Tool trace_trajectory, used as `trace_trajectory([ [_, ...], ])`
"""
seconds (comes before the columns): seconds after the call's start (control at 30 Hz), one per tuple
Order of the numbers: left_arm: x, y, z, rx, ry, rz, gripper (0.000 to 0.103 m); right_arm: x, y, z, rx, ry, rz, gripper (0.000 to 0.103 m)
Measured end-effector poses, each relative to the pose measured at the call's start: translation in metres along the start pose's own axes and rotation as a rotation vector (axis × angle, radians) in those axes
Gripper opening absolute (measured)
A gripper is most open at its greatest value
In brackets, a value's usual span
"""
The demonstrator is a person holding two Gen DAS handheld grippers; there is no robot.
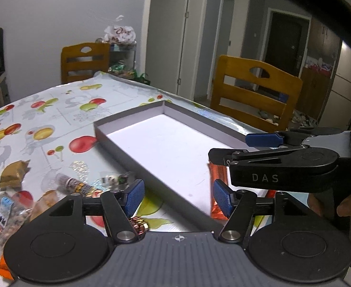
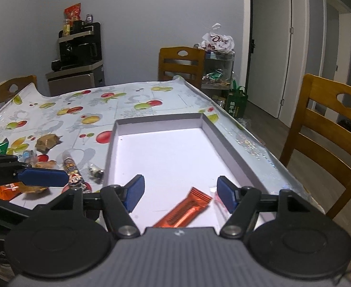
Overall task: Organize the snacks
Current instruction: 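Move both open tools back over the remaining snacks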
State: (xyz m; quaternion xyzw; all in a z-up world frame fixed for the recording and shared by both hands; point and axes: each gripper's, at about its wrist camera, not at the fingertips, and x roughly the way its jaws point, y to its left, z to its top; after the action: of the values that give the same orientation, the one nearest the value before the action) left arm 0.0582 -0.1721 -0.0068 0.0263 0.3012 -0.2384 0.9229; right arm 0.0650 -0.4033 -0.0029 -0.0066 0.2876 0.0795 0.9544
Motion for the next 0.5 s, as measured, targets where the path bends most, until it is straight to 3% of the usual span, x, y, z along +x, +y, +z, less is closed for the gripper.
trace_trajectory([
  [0.23, -0.018, 0.017, -0.008, -0.019, -0.019, 0.034, 0.068, 0.001, 0.021, 0.005, -0.003, -0.017, 0.040, 0.068],
  [0.33, -0.025, 0.026, -0.012, -0.035, -0.024, 0.051, 0.070, 0.001, 0.030, 0.009, -0.008, -0.031, 0.049, 0.075],
  [0.5, -0.035, 0.043, -0.017, -0.068, -0.023, 0.083, 0.070, 0.002, 0.045, 0.014, -0.021, -0.039, 0.068, 0.076],
])
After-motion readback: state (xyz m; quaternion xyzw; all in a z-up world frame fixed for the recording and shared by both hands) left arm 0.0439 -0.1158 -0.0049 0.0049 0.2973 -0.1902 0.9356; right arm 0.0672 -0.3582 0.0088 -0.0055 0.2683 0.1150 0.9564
